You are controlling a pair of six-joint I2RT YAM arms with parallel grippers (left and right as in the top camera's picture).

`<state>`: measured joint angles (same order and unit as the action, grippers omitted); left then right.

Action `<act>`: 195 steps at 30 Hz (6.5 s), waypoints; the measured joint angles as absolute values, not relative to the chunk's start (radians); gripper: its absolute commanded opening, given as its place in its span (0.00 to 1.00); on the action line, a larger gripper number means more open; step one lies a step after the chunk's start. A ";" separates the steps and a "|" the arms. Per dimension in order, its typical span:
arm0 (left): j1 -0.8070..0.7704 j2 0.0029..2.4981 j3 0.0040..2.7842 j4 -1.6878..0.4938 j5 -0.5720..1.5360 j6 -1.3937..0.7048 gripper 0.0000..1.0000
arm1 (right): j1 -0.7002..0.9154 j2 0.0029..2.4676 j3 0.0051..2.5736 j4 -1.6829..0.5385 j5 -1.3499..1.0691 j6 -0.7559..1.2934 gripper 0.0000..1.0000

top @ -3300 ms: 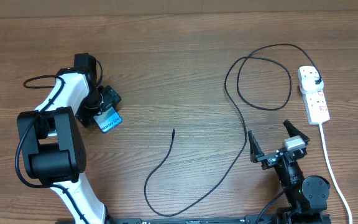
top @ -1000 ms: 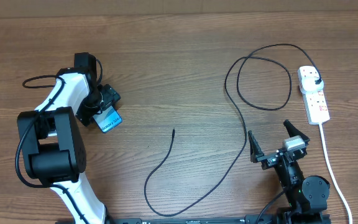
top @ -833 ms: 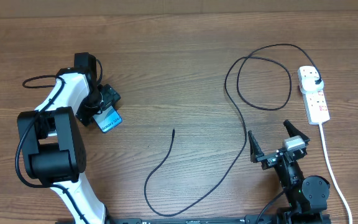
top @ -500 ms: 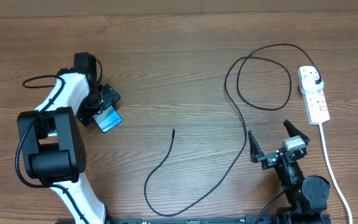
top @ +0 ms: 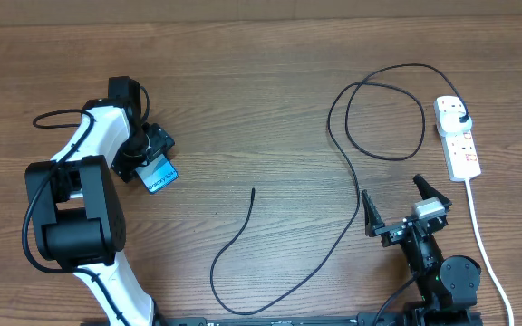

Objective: Plug charger to phone and switch on socket

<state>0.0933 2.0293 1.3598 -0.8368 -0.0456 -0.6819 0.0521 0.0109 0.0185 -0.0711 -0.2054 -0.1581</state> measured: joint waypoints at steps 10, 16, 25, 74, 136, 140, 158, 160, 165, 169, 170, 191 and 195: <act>0.093 2.029 1.360 -0.837 -0.046 -0.682 0.88 | 0.052 0.011 0.019 -0.071 -0.205 -0.158 1.00; 0.093 2.029 1.360 -0.837 -0.046 -0.682 0.88 | 0.052 0.011 0.019 -0.071 -0.206 -0.159 1.00; 0.093 2.029 1.360 -0.837 -0.046 -0.682 0.86 | 0.052 0.011 0.019 -0.071 -0.205 -0.158 1.00; 0.093 2.029 1.360 -0.836 -0.050 -0.682 0.04 | 0.052 0.011 0.019 -0.072 -0.205 -0.158 1.00; 0.093 2.056 1.814 -1.493 1.313 -0.782 0.04 | 0.052 0.011 0.019 -0.071 -0.205 -0.159 1.00; 0.093 2.056 1.814 -1.493 1.312 -0.782 0.04 | 0.052 0.011 0.019 -0.071 -0.205 -0.158 1.00; 0.091 2.056 1.814 -1.492 1.294 -0.782 0.04 | 0.052 0.011 0.019 -0.071 -0.205 -0.159 1.00; 0.091 2.056 1.814 -1.491 1.294 -0.782 0.04 | 0.052 0.011 0.019 -0.071 -0.205 -0.158 1.00; 0.091 2.056 1.814 -1.489 1.287 -0.782 0.04 | 0.052 0.011 0.019 -0.071 -0.205 -0.158 1.00; 0.091 2.056 1.814 -1.485 1.258 -0.782 0.04 | 0.052 0.011 0.019 -0.071 -0.205 -0.158 1.00; 0.091 2.056 1.814 -1.485 1.245 -0.782 0.04 | 0.052 0.011 0.019 -0.071 -0.205 -0.158 1.00; 0.080 2.056 1.814 -1.485 1.218 -0.782 0.04 | 0.052 0.011 0.019 -0.071 -0.205 -0.159 1.00; 0.078 2.056 1.814 -1.485 1.218 -0.782 0.04 | 0.052 0.011 0.019 -0.071 -0.205 -0.159 1.00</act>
